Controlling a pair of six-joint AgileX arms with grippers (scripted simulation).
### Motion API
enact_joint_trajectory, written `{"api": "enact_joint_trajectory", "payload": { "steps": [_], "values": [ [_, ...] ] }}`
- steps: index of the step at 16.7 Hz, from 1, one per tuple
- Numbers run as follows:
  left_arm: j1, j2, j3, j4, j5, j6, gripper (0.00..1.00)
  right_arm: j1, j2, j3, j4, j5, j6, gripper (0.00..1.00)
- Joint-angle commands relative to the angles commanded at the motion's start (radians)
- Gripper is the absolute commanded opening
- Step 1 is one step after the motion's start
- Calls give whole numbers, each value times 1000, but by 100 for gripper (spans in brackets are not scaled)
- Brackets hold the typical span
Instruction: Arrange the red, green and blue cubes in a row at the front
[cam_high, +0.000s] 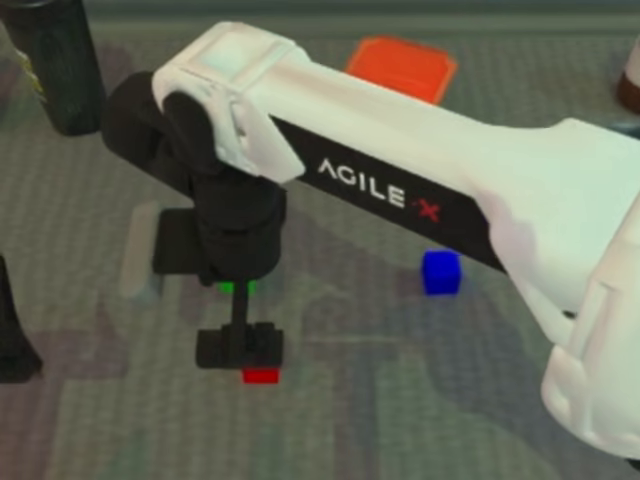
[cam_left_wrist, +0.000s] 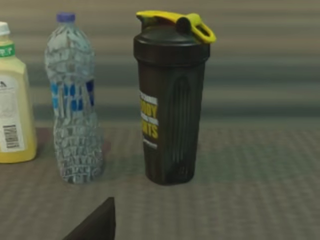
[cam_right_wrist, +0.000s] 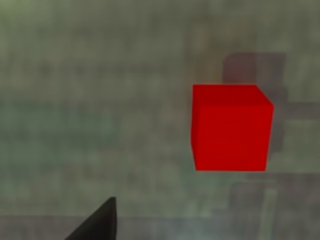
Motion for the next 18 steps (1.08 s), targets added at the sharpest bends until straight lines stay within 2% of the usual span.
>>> {"api": "enact_joint_trajectory", "payload": {
  "steps": [4, 8, 14, 18],
  "values": [
    [-36, 122, 121, -79, 3, -25, 100, -60, -141, -122, 100, -11, 32, 100],
    [-98, 394, 366, -237, 3, -72, 100, -188, -447, -387, 292, -30, 108, 100],
    [-215, 1004, 819, -549, 2, -159, 100, -449, -1129, -982, 669, -54, 285, 100],
    [-297, 1416, 1121, -765, 4, -218, 100, -618, -1583, -1441, 918, -54, 407, 100]
  ]
}}
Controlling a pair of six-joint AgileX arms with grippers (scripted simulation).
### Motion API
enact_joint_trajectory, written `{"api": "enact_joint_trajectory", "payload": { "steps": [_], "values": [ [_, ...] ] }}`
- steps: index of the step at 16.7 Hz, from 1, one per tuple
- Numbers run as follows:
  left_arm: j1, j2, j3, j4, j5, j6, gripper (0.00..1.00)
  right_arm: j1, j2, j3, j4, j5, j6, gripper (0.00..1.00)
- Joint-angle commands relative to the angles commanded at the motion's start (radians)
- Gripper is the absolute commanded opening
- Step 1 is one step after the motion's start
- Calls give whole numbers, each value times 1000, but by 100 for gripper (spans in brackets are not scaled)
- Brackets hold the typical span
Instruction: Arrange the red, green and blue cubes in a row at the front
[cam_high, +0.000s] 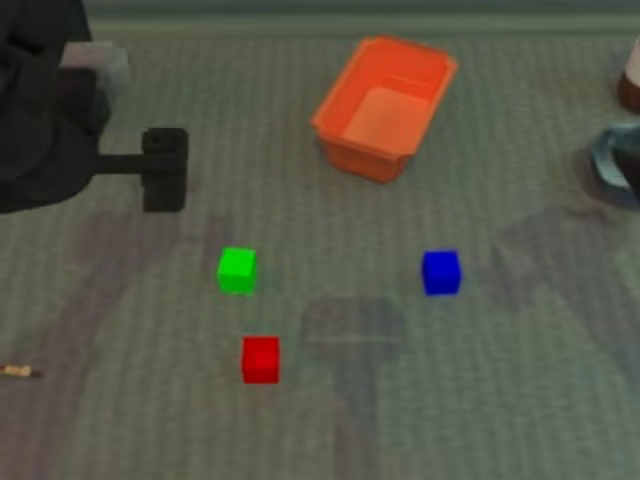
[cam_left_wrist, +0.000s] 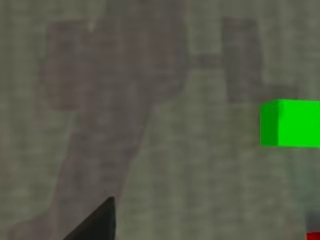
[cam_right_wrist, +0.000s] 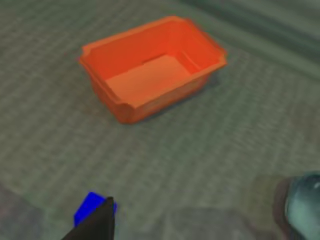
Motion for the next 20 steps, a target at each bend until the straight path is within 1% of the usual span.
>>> {"api": "enact_joint_trajectory", "payload": {
  "steps": [5, 8, 10, 13, 20],
  "values": [
    [-87, 400, 328, -224, 2, -64, 100, -169, -464, -509, 276, 23, 123, 100],
    [-126, 583, 485, -318, 1, -92, 100, -241, -688, -731, 409, 42, 175, 100],
    [-145, 669, 560, -362, 0, -106, 100, -274, -793, -832, 475, 52, 199, 100],
    [-159, 728, 618, -393, -1, -117, 100, -299, -869, -905, 527, 61, 218, 100],
    [-157, 739, 611, -379, -1, -116, 100, -301, -874, -909, 531, 62, 219, 100]
  ]
}}
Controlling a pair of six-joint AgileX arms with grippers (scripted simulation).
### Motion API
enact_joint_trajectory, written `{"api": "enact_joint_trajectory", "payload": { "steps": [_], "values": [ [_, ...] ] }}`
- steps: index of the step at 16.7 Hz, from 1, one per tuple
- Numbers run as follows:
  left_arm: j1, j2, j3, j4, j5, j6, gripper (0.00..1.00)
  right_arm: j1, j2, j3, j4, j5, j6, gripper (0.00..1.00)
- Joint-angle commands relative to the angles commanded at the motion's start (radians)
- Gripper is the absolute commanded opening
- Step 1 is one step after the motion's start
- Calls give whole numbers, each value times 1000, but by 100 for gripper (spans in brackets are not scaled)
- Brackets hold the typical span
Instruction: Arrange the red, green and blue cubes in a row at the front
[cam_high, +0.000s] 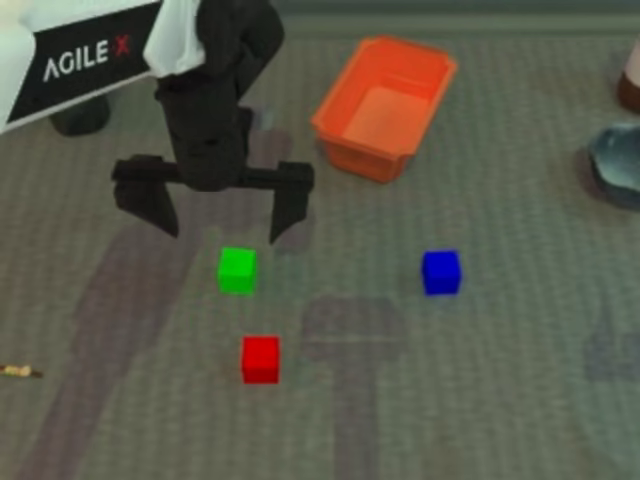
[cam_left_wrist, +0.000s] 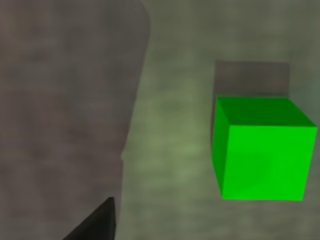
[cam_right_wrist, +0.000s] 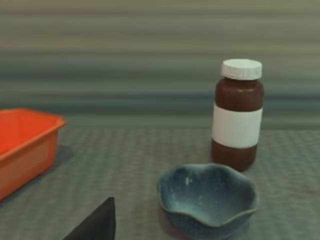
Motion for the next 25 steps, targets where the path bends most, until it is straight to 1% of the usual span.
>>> {"api": "enact_joint_trajectory", "payload": {
  "steps": [7, 12, 25],
  "values": [
    [-1, 81, -154, 241, 1, 1, 100, 0, 0, 0, 0, 0, 0, 100],
    [-1, 87, -164, 254, 1, 1, 100, 0, 0, 0, 0, 0, 0, 100],
    [-1, 87, -164, 254, 1, 1, 2, 0, 0, 0, 0, 0, 0, 100]
  ]
}}
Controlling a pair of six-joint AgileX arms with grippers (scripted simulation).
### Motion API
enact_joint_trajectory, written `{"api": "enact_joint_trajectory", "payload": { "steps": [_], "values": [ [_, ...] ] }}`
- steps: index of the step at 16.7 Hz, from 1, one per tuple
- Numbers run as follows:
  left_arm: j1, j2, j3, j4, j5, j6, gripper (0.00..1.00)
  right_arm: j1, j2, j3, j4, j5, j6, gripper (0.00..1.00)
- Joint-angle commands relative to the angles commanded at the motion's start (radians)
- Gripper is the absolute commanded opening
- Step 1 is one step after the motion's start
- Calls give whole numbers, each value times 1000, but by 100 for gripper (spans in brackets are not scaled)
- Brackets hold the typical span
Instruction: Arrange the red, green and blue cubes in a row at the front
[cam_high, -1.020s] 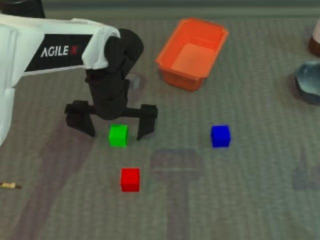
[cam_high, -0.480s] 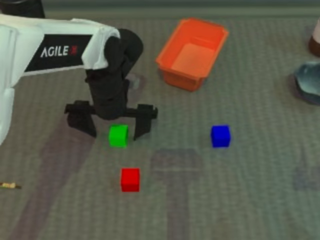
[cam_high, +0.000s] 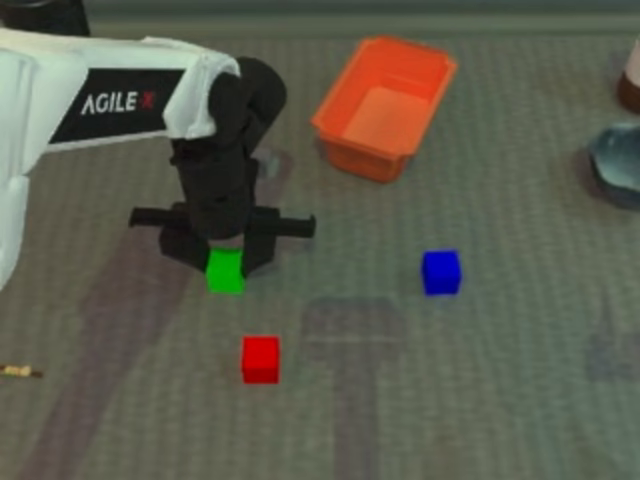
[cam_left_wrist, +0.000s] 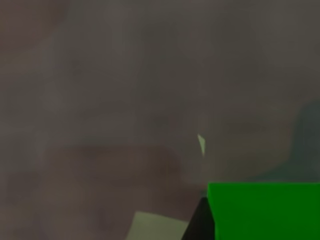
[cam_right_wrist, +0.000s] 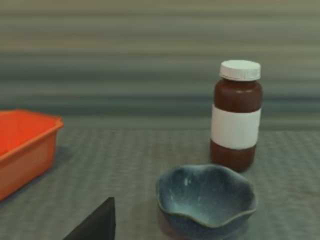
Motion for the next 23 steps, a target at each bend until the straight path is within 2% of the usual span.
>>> {"api": "enact_joint_trajectory", "payload": {
  "steps": [10, 17, 23],
  "values": [
    [2, -22, 9, -11, -6, 5, 0, 0, 0, 0, 0, 0, 0, 100],
    [18, -90, 150, -228, -7, 2, 0, 0, 0, 0, 0, 0, 0, 100],
    [12, -98, 162, -245, -8, 2, 0, 0, 0, 0, 0, 0, 0, 100]
  ]
}}
